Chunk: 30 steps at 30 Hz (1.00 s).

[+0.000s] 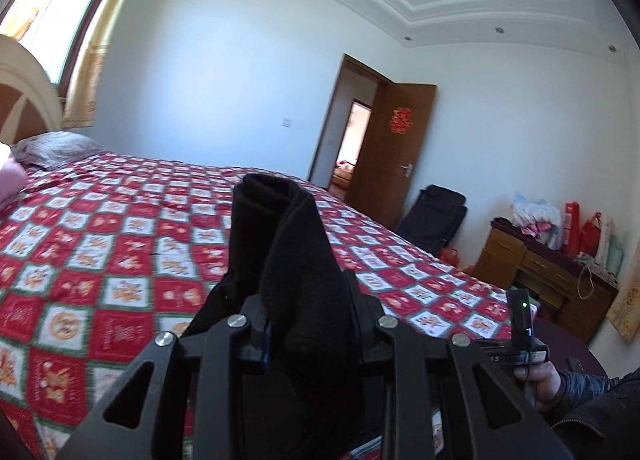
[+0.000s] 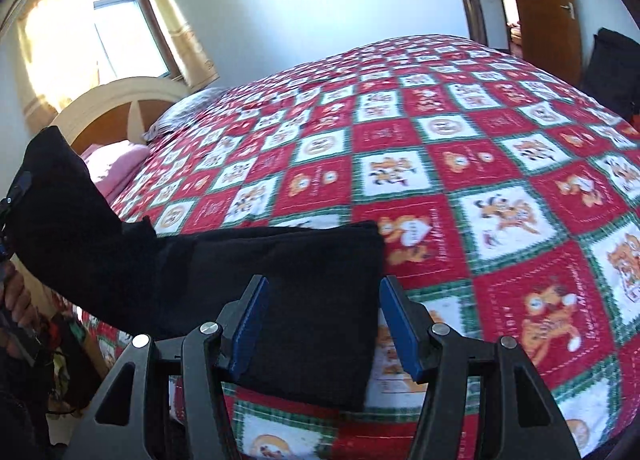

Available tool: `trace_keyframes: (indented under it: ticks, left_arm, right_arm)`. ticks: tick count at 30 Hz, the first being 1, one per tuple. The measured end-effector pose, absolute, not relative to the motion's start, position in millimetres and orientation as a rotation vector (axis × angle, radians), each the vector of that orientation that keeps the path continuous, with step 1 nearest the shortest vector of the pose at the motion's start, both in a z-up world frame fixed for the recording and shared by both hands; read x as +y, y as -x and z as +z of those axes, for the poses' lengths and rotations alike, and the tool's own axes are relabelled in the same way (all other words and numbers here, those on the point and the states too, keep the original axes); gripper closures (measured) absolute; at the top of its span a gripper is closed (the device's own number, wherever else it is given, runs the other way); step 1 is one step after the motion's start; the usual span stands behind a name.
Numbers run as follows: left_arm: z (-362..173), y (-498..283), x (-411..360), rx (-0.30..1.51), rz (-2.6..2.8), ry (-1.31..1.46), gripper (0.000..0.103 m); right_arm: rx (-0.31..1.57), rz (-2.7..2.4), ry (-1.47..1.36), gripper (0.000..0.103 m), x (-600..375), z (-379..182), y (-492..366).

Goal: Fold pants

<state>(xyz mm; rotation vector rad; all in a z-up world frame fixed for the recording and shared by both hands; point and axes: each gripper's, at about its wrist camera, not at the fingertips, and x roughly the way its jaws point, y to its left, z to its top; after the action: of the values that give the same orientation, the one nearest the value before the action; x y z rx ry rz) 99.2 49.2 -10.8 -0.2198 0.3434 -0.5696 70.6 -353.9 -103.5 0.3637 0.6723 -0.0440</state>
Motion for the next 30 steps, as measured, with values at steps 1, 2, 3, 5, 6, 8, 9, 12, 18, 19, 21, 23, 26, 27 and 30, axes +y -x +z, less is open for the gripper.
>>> trace_keyframes:
  ticks: [1, 2, 3, 5, 6, 8, 9, 12, 18, 19, 21, 23, 26, 27, 30]
  left_arm:
    - [-10.2, -101.4, 39.6, 0.349, -0.592, 0.211, 0.074]
    - [-9.9, -103.8, 28.8, 0.354, -0.612, 0.199, 0.074]
    - [-10.1, -104.4, 19.5, 0.36, -0.629, 0.187, 0.074]
    - [-14.4, -110.1, -6.8, 0.388, -0.671, 0.157, 0.074]
    - [-17.0, -112.1, -16.9, 0.402, -0.686, 0.147, 0.074]
    - [-27.7, -117.6, -44.5, 0.446, -0.726, 0.111, 0.074]
    - [-34.5, -120.3, -58.2, 0.47, -0.742, 0.094, 0.074]
    - [-57.9, -123.3, -94.3, 0.541, -0.778, 0.031, 0.074]
    - [-109.5, -125.3, -149.2, 0.651, -0.77, -0.149, 0.074]
    - [-111.4, -123.9, -155.7, 0.66, -0.771, -0.162, 0.074]
    - [-114.6, -119.8, -161.5, 0.673, -0.777, -0.175, 0.069]
    - [-109.7, -110.0, -161.4, 0.655, -0.799, -0.163, 0.058]
    - [-97.2, -94.6, -155.2, 0.598, -0.817, -0.161, 0.042]
    - [-94.7, -90.0, -153.9, 0.575, -0.813, -0.165, 0.038]
    - [-84.4, -78.3, -134.1, 0.502, -0.771, -0.17, 0.03]
  right_arm:
    - [0.669, -0.051, -0.372, 0.043, -359.3, -103.6, -68.2]
    - [0.666, -0.059, -0.376, 0.043, -364.2, -104.0, -66.2]
    - [0.665, -0.065, -0.377, 0.043, -366.9, -104.3, -64.3]
    - [0.661, -0.079, -0.382, 0.043, -375.3, -105.7, -60.9]
    - [0.661, -0.086, -0.385, 0.043, -379.1, -106.9, -59.8]
    - [0.661, -0.096, -0.395, 0.043, -385.5, -109.5, -59.1]
    - [0.661, -0.1, -0.407, 0.043, -388.6, -110.9, -59.0]
    - [0.663, -0.097, -0.447, 0.043, -395.7, -115.2, -60.4]
    - [0.671, -0.063, -0.543, 0.043, -406.0, -125.6, -63.5]
    - [0.669, -0.056, -0.558, 0.043, -407.6, -126.9, -63.7]
    - [0.666, -0.039, -0.597, 0.043, -411.2, -129.4, -63.5]
    - [0.662, -0.015, -0.637, 0.043, -414.3, -131.4, -63.5]
    - [0.658, 0.017, -0.685, 0.04, -416.8, -134.3, -64.2]
    - [0.658, 0.031, -0.698, 0.04, -416.6, -134.7, -64.1]
    - [0.658, 0.082, -0.719, 0.039, -411.1, -133.4, -65.1]
